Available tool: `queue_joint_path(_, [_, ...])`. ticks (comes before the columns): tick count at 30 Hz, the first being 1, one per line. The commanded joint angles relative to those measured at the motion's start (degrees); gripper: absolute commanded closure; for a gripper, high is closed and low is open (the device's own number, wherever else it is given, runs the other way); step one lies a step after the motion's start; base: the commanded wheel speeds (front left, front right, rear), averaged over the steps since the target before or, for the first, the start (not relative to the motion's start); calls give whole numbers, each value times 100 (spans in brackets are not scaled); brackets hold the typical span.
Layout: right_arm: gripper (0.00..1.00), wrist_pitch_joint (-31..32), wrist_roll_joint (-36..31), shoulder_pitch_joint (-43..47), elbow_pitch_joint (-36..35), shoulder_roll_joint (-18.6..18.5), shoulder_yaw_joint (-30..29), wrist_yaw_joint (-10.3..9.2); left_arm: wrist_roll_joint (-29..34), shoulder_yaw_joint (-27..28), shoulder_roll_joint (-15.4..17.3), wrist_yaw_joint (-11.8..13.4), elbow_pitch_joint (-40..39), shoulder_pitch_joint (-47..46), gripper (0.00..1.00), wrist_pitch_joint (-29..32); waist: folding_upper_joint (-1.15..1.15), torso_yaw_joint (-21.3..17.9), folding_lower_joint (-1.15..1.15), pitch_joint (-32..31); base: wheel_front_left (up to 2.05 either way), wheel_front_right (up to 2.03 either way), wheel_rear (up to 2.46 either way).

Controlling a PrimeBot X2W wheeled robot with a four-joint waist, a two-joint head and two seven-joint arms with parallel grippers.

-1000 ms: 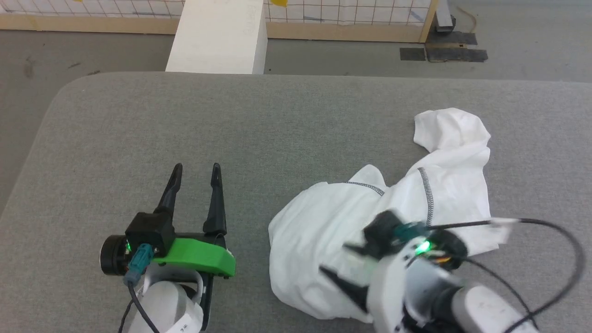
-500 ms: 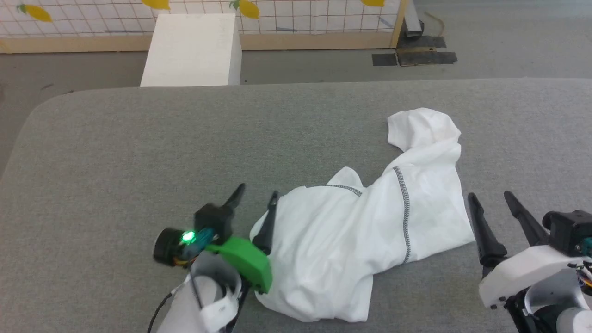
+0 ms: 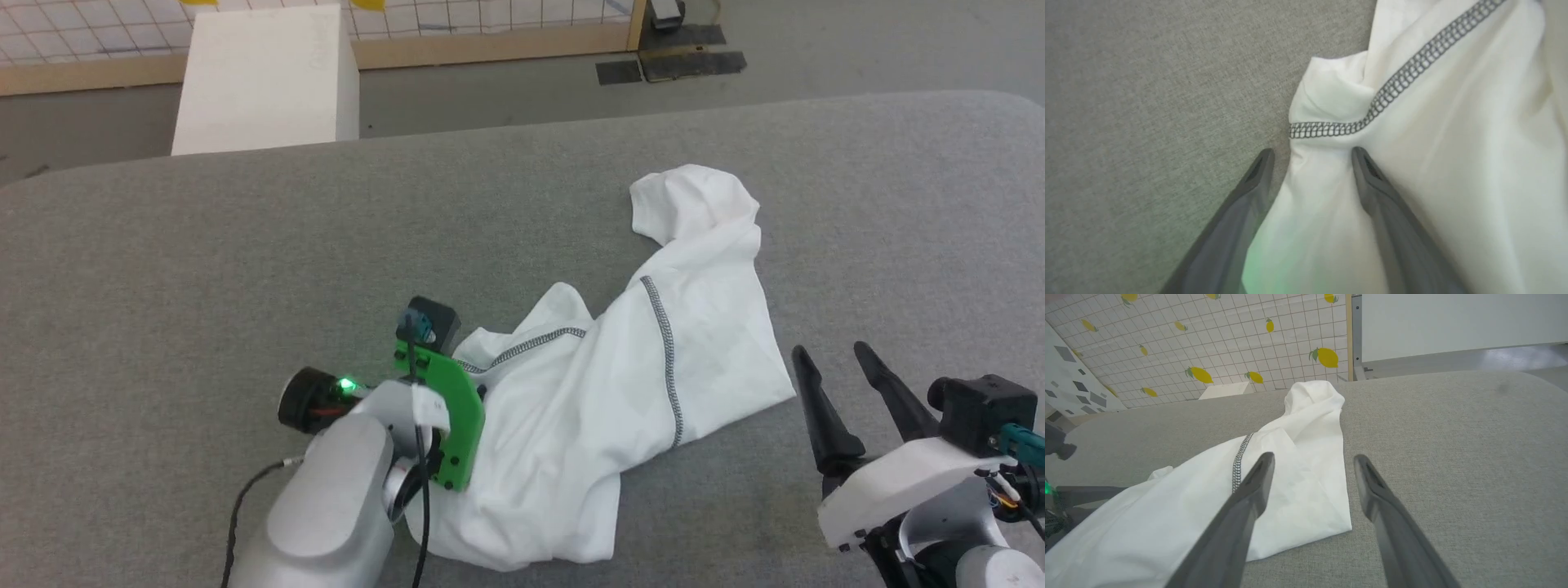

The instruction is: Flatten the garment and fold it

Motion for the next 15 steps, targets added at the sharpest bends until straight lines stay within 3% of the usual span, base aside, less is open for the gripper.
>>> queue_joint_path(1, [0, -50, 49, -96, 5, 16, 19, -8, -59, -60, 18, 22, 115, 26, 0, 288, 0, -84, 0, 119, 0, 0, 0])
queue_joint_path(3, [0, -59, 65, -108, 21, 20, 23, -8, -101, -53, 12, 74, 59, 21, 84, 516, 0, -84, 0, 160, 0, 0, 0])
queue_joint_path(4, [0, -63, 72, -118, 32, 23, 29, -8, -66, -42, 37, 141, -45, 2, 100, 468, 0, -76, 0, 178, 0, 0, 0])
queue_joint_path(7, [0, -76, 119, -147, 65, 28, 44, -8, 94, 139, 102, 537, -432, -60, 100, -231, 0, -9, 0, 205, 0, 0, 0])
queue_joint_path(12, [0, -109, 132, -176, 102, 33, 16, -8, 54, 849, 42, 1443, -1117, 93, 100, -1915, 0, 198, 0, 121, 0, 0, 0])
queue_joint_path(15, [0, -107, 133, -171, 108, 35, -10, -8, -42, 1223, 61, 1797, -1426, 324, 100, -2437, 0, 332, 0, 48, 0, 0, 0])
